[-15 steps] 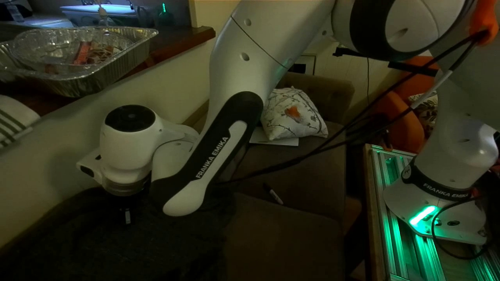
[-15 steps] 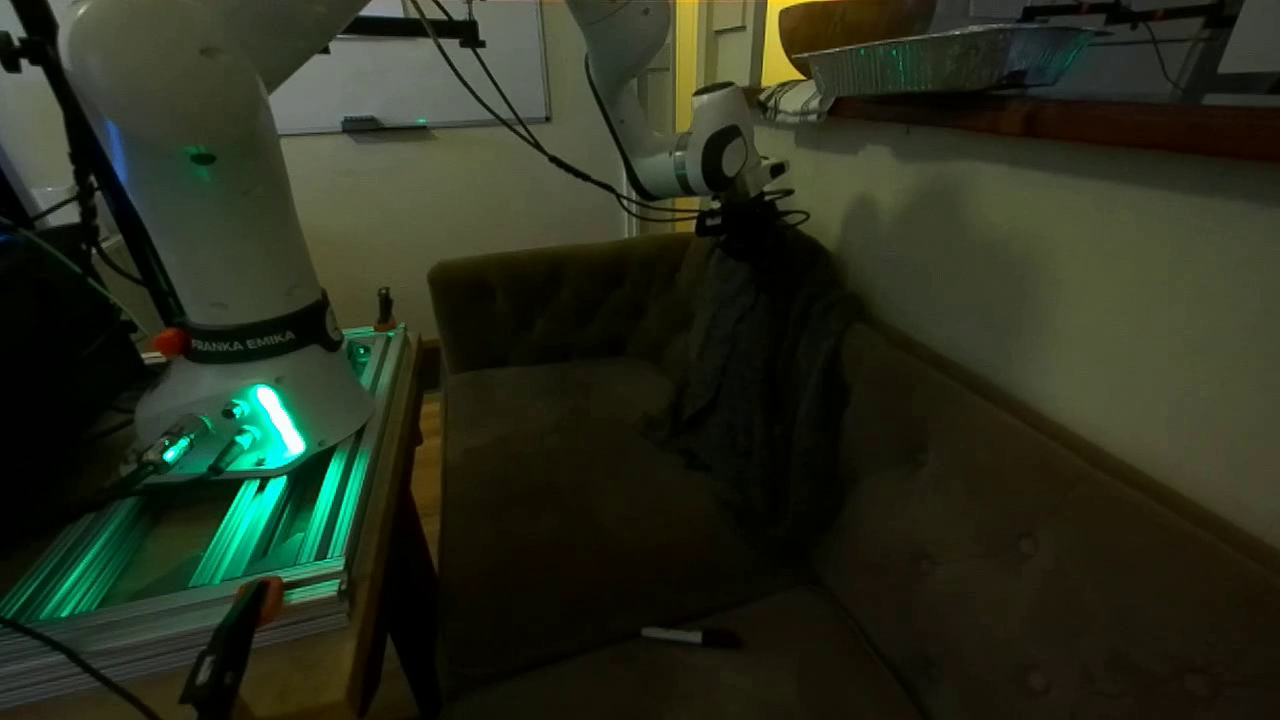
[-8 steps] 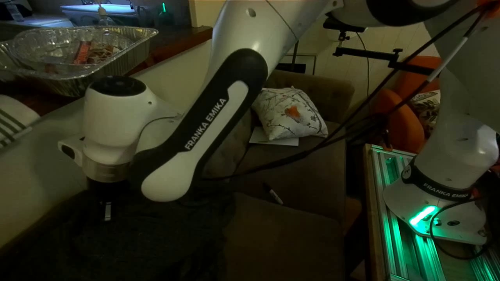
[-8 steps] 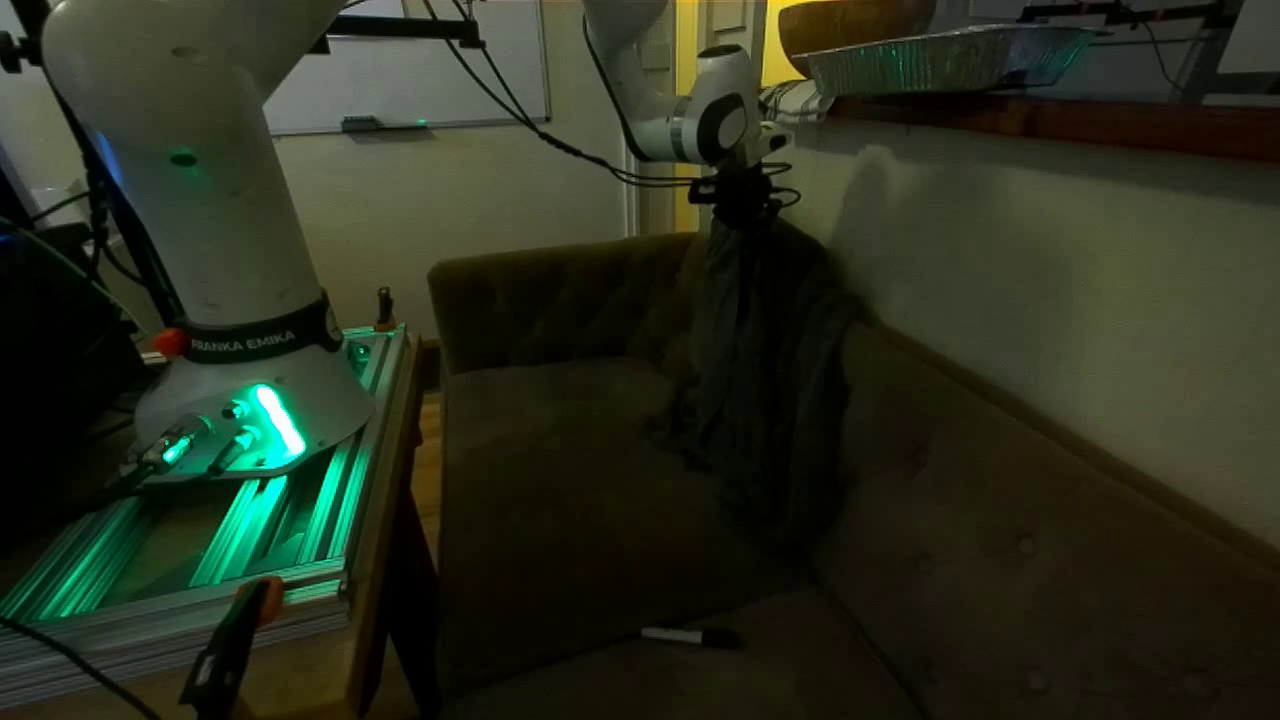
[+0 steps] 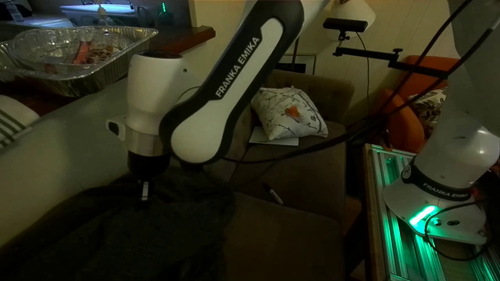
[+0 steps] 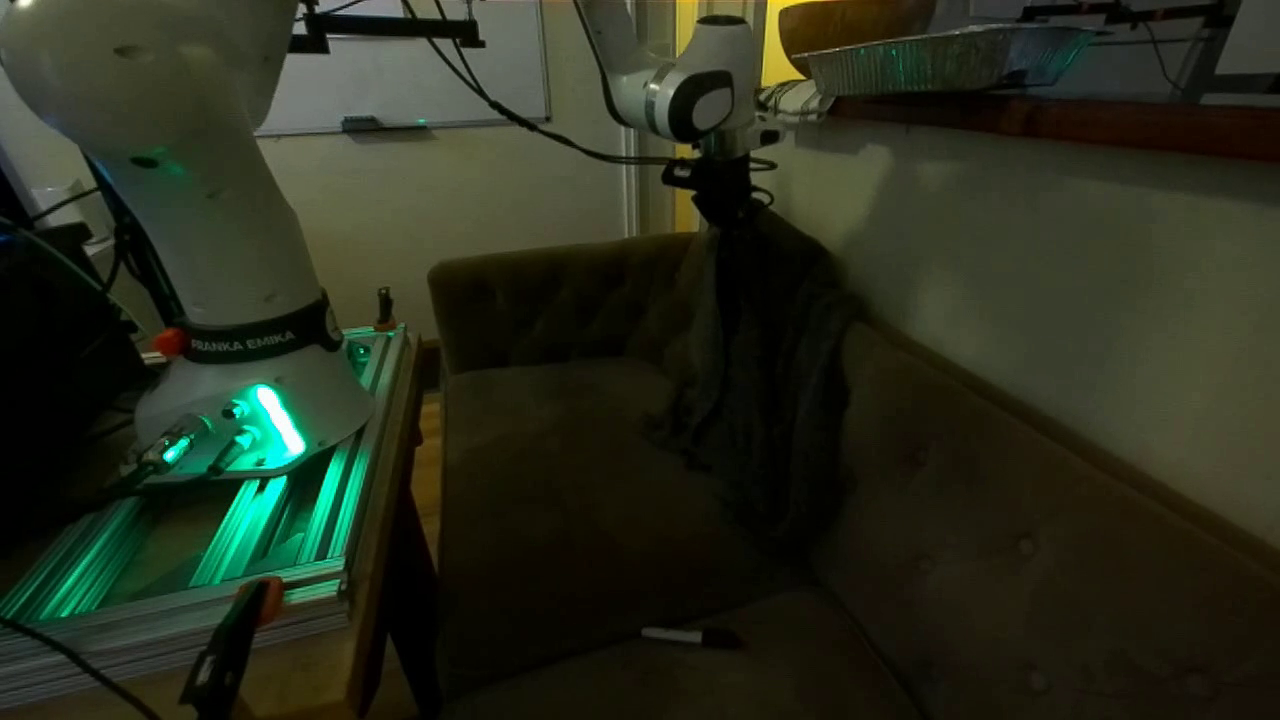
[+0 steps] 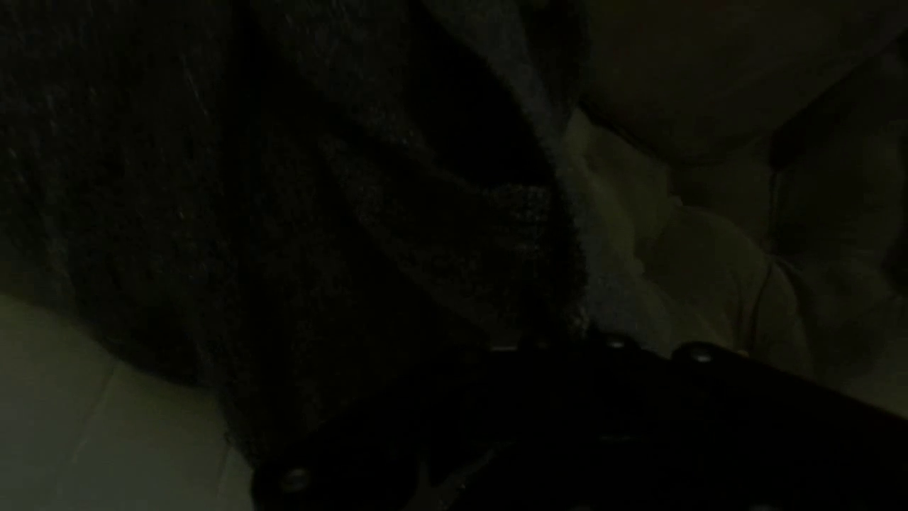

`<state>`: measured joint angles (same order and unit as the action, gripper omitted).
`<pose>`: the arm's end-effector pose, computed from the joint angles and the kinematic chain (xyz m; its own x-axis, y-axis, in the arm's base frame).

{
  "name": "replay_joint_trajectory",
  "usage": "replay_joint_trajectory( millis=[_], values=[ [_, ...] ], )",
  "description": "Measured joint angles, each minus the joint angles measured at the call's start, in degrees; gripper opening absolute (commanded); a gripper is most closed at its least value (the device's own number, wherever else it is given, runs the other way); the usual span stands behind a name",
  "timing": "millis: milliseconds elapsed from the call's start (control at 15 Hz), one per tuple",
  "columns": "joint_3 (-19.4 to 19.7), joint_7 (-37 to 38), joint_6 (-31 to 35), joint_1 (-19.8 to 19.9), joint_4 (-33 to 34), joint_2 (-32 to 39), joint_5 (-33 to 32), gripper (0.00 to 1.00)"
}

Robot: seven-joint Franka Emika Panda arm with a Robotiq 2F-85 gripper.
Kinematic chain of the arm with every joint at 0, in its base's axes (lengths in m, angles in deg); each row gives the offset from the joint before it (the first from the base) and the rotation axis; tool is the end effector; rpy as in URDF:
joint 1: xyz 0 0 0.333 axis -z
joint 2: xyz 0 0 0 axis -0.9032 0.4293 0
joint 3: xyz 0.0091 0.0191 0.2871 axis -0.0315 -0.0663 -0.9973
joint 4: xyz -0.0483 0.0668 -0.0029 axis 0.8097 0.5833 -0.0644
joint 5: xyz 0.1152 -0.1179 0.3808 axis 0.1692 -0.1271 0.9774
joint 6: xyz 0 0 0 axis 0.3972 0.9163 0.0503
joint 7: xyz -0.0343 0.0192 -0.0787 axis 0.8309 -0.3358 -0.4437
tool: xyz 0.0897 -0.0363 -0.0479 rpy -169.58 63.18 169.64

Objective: Pick up the cloth and put it on the sofa

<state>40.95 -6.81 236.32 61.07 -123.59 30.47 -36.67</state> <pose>0.6007 0.2606 0.1833 0.7410 0.5774 0.3430 0.6294 -0.7752 -0.0547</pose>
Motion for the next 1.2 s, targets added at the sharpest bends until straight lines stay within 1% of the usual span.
replay_joint_trajectory(
  millis=[133,267,467,533,600,733,800,933,1000,1067,1200],
  values=[
    [0.05,0.35,1.37,2.61,-5.63,-3.75,2.76,0.01],
    [1.33,1.86,2.70,4.46,-11.16,-7.95,5.12,0.01],
    [5.00,4.82,3.06,6.04,-19.45,-14.79,7.57,0.01],
    [6.53,5.73,3.02,6.44,-22.20,-17.00,8.14,0.01],
    [8.23,6.53,3.02,6.78,-24.90,-19.03,8.53,0.05],
    [11.79,7.72,3.06,7.29,-29.68,-22.40,8.57,0.05],
    [12.70,7.80,3.06,7.52,-31.13,-23.55,8.57,0.05],
    [12.89,8.33,3.06,7.50,-32.43,-24.76,8.57,0.05],
    [12.81,8.64,3.06,7.39,-32.54,-24.91,8.57,0.05],
    [12.79,8.84,3.06,7.31,-32.55,-24.96,8.57,0.01],
    [12.93,8.91,3.06,7.10,-32.52,-24.94,8.56,0.01]
  ],
)
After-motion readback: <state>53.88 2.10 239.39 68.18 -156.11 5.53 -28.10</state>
